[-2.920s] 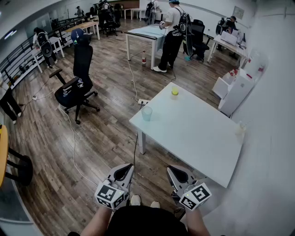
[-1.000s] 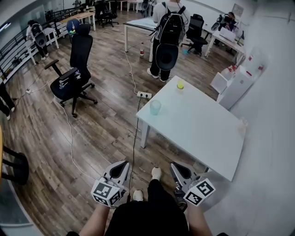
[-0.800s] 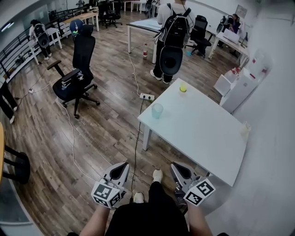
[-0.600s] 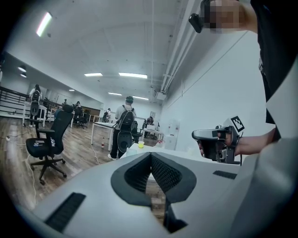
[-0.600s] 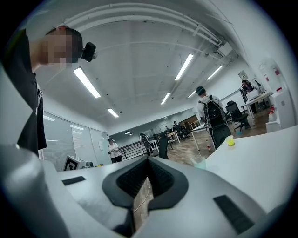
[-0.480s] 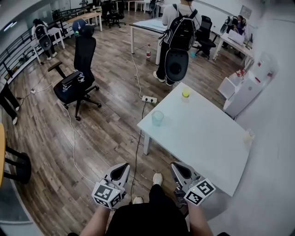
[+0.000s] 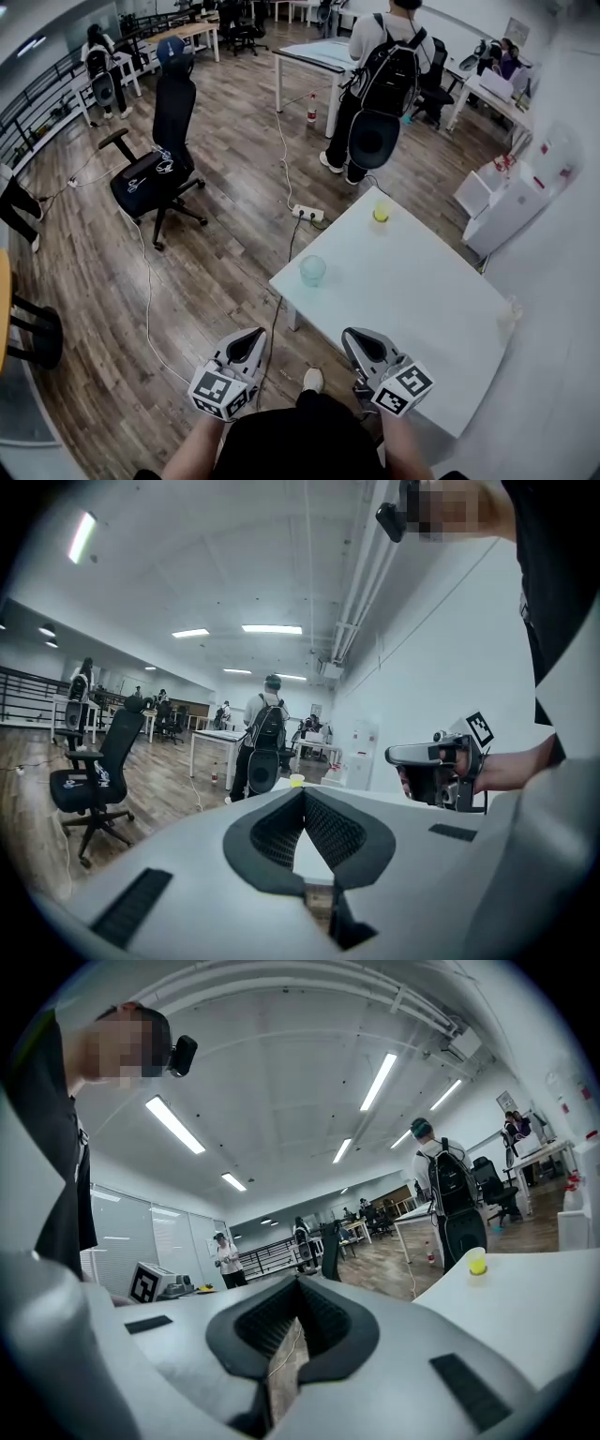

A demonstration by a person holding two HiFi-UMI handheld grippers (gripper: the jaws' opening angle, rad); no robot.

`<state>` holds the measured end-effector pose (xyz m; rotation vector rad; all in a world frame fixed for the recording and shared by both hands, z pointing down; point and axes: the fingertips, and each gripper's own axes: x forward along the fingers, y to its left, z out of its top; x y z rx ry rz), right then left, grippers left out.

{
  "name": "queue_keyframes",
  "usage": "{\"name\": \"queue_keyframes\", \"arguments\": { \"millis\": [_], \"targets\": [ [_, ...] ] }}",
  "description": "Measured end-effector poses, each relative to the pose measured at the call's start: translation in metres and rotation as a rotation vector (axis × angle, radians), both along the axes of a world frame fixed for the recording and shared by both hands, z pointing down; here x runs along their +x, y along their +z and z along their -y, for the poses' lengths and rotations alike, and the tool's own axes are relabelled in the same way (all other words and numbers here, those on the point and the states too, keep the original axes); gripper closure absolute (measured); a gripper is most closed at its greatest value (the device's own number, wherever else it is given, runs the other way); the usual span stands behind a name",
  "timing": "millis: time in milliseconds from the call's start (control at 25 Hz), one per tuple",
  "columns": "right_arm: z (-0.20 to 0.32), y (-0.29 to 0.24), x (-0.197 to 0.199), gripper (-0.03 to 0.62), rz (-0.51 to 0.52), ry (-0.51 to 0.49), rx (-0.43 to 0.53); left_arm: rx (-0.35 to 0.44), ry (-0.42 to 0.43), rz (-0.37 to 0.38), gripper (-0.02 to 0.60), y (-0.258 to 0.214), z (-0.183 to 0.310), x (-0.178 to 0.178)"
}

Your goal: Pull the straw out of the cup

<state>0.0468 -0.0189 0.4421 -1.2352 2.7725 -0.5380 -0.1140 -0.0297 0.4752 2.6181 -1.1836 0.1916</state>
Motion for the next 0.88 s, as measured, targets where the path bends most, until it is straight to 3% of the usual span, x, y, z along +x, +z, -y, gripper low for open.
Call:
{"name": "queue_keyframes", "arguments": {
  "millis": [440,880],
  "targets": [
    [0.067,0.023,0.063,0.572,0.010,-0.061,-0.040,-0.025,-0.074,0.003,0.568,0.015,0.060,0.058],
    [0.092,0.036,0.083,0.572,0.030,-0.094,-0.051,-0.066,-0.123,0.042,0.568,0.035,0.081,0.076]
  ]
}}
